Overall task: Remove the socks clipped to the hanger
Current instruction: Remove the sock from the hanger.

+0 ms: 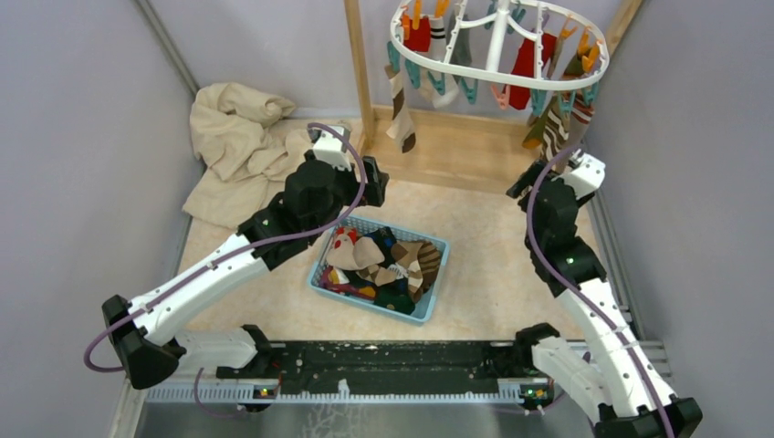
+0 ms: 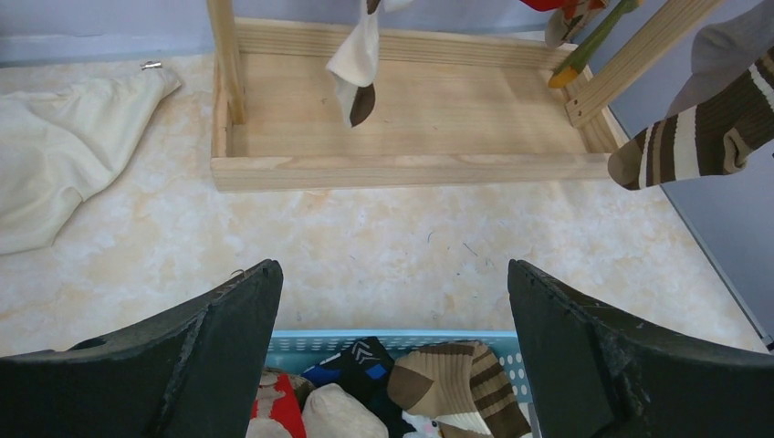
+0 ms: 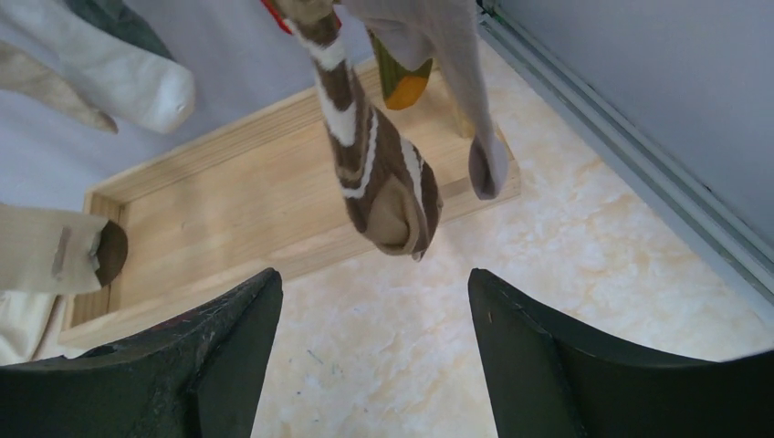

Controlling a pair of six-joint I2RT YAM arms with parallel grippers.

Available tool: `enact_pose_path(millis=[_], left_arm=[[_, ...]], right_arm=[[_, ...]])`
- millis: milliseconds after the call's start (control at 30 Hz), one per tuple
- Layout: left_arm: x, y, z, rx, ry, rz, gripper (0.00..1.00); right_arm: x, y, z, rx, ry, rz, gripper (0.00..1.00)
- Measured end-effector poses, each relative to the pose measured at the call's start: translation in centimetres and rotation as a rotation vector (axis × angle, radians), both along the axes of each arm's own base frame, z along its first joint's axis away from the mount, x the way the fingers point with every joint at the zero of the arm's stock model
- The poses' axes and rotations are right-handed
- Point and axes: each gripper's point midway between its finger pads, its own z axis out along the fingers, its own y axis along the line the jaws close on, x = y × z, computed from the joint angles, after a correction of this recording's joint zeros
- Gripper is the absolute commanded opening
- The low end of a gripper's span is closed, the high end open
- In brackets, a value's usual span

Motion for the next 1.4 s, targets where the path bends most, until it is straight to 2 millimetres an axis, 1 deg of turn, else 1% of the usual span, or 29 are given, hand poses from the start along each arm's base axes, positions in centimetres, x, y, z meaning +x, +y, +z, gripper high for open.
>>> enact_pose_path(millis=[200,267,367,567,667,833,933,1033,1233,1300,1400], left_arm=[[0.0,0.0,0.0,0.0,0.001,-0.003,0.99],[0.0,0.0,0.0,0.0,0.001,-0.003,0.99],[0.0,0.0,0.0,0.0,0.001,-0.003,0.99],[0.0,0.0,0.0,-0.001,0.001,-0.003,0.99],[0.0,-0.1,0.0,-0.001,0.001,-0.003,0.99],[-0.1,-0.2,-0.3,-0.003,0.007,-0.01,0.99],[-0.3,-0.1,-0.9,0.003,0.018,-0.017,0.99],[-0.4,-0.2,-1.4,0.01,0.027,-0.023,0.99],[-0.7,0.0,-1.8,0.011,0.038,-0.028,0.99],[-0.9,0.1,-2.0,0.015,0.045,-0.027,0.99],[-1.3,0.5,-2.1,0.021,0.059,-0.025,0.99]], right_arm=[[0.4,-2.4,0.1,0.041,-0.016,-0.065,0.74],[0.6,-2.8,0.1,0.051,-0.025,-0.072,0.74],[0.8,-3.0,-0.6,0.057,-0.018,-0.069,0.74],[1.6,-2.5,-2.7,0.062,0.022,-0.036,0.74],[2.0,-2.2,-3.3,0.064,0.035,-0.02,0.74],[2.4,-1.7,-3.5,0.069,0.036,0.005,0.77],[2.5,-1.6,-3.4,0.068,0.033,0.016,0.85],[2.6,-1.4,-3.4,0.063,0.035,0.027,0.89],[2.4,-1.1,-4.3,0.046,0.062,0.053,0.91],[2.3,-0.9,-4.5,0.05,0.072,0.07,0.95],[1.8,-0.5,-4.4,0.057,0.077,0.094,0.96]])
